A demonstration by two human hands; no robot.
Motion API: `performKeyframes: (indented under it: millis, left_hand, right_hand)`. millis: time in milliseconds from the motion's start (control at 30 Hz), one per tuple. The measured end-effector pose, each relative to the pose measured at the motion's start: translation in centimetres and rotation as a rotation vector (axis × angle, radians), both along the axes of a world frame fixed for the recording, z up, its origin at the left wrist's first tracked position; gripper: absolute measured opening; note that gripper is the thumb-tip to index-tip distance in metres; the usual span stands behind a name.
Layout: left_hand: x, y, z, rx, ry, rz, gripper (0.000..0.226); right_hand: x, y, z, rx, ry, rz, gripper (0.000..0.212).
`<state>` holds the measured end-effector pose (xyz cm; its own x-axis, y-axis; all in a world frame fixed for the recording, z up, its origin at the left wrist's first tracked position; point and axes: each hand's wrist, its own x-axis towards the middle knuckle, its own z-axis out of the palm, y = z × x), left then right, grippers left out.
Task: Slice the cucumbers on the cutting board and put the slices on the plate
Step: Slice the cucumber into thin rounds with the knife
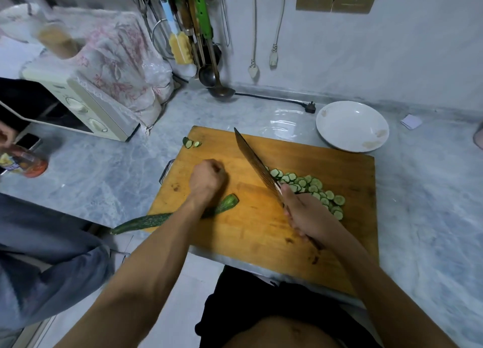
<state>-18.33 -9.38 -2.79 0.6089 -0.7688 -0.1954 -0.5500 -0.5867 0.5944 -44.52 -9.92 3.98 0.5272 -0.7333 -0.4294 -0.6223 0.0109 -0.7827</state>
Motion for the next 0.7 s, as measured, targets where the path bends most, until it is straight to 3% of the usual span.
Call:
performKeyframes:
  millis: [167, 400, 534, 700]
  left_hand:
    - [5.4, -1.5, -0.8, -0.103, 0.040, 0.219, 0.013]
    - [4.3, -1.8, -0.2, -0.242, 0.090, 0.193, 0.034]
    - [1.9, 2.8, 0.1, -0.281, 0.069, 0.019, 0.017]
    - [-1.3, 9.1, -1.9, -0.222, -0.009, -0.273, 0.020]
  right_hand:
    - [0.9, -0.4, 0.3, -0.008, 0.037, 0.048, 0.075]
    - [2.4, -0.9, -0.2, 0.021, 0.058, 0.067, 0.075]
    - [2.1, -0.7, -0.5, 0.026, 0.041, 0.039, 0.073]
    - [0.8, 0.3, -1.0, 0.126, 0.069, 0.004, 0.067]
